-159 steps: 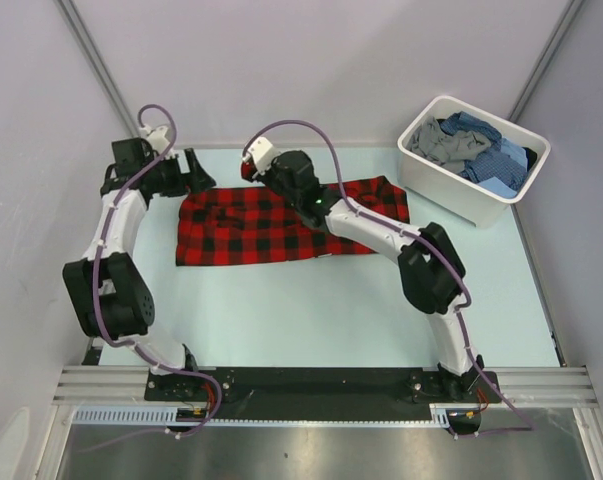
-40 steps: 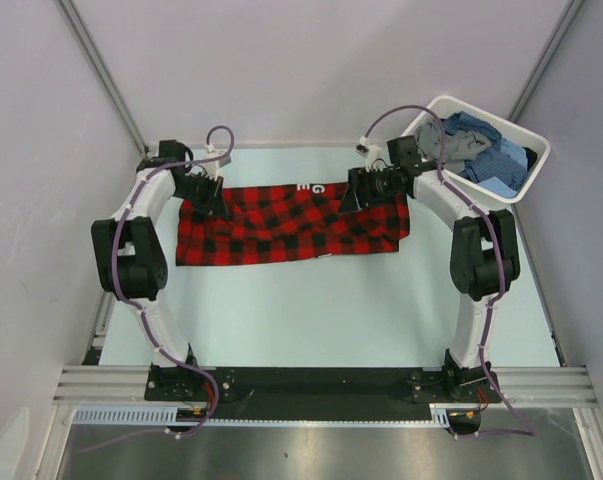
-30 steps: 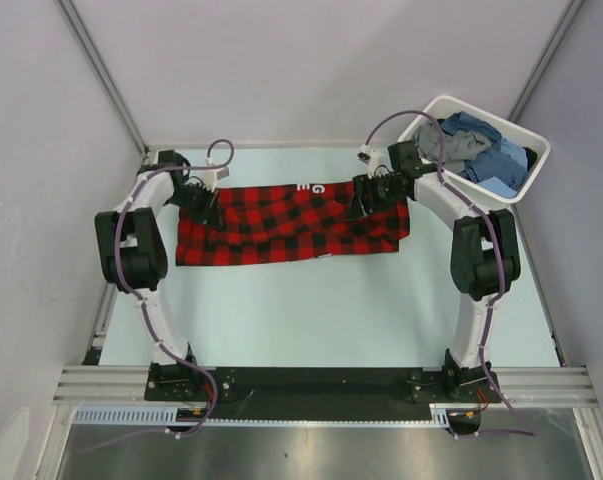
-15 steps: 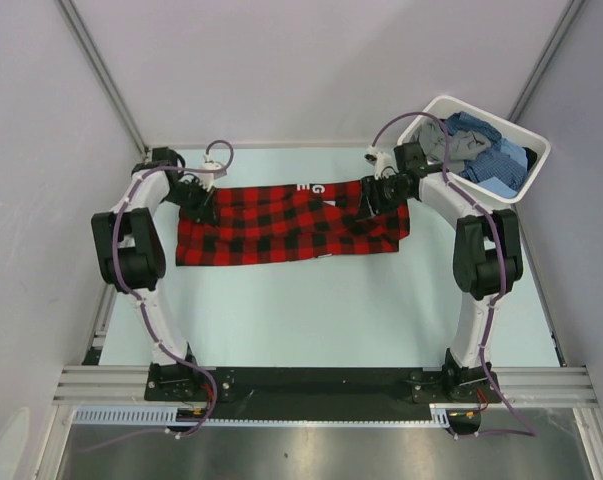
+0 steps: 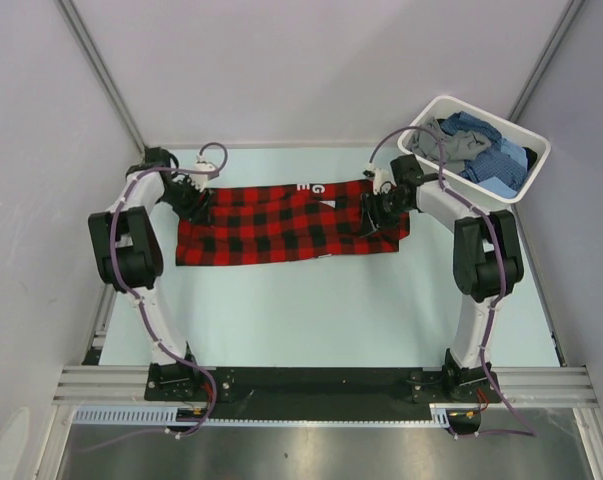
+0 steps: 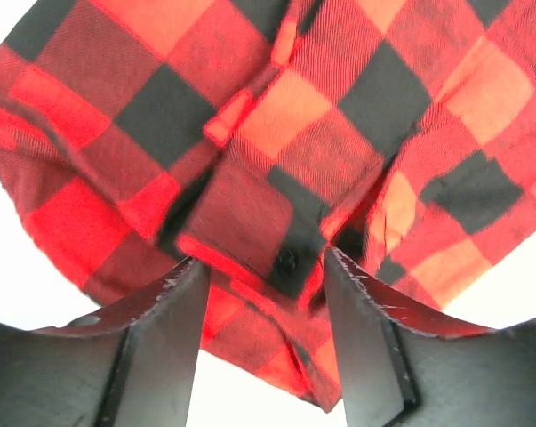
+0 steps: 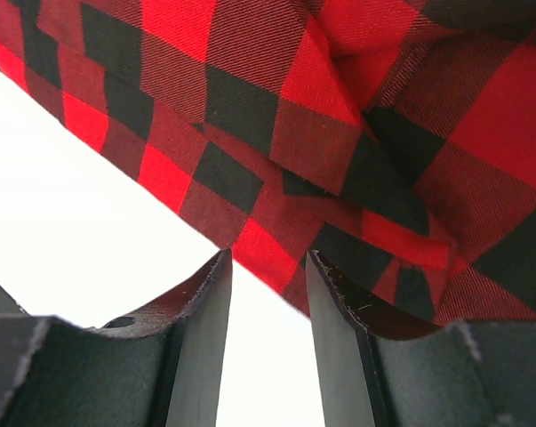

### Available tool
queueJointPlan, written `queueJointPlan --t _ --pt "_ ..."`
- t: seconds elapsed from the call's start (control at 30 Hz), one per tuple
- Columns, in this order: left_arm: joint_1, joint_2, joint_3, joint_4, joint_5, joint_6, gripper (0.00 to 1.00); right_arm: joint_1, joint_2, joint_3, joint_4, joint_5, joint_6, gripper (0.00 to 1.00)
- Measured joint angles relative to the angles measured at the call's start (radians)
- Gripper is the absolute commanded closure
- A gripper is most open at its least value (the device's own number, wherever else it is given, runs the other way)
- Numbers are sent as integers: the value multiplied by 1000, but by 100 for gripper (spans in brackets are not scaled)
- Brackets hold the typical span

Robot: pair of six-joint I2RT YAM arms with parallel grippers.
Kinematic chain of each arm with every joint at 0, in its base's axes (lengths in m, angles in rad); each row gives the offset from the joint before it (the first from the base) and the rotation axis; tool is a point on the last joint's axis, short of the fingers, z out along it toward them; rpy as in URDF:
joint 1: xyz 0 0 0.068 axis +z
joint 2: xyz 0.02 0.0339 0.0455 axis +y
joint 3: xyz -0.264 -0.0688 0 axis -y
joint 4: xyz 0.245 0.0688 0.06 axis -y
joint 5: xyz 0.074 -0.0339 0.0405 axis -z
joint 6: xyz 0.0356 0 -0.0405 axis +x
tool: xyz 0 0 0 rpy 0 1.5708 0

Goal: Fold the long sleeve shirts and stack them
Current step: Fold the shirt

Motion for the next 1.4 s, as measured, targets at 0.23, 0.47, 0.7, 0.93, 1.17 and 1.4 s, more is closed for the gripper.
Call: queueJointPlan --t 0.23,0.47,0.7,0.93,1.17,1.4 --pt "27 -192 -192 -6 -20 139 28 -17 -155 -87 -6 26 11 57" --pt "6 -348 -399 8 -95 372 33 -18 -225 -157 -1 71 2 59" --pt "-47 -332 -539 108 -215 515 37 -37 -190 -170 -3 123 -35 59" --pt "-58 -331 -597 216 -325 594 76 5 -107 -168 22 181 -93 59" --pt "-63 -384 -692 291 -372 629 100 55 -13 -128 65 262 -164 61" --pt "-67 -535 -830 204 -360 645 99 87 83 9 83 312 -235 61"
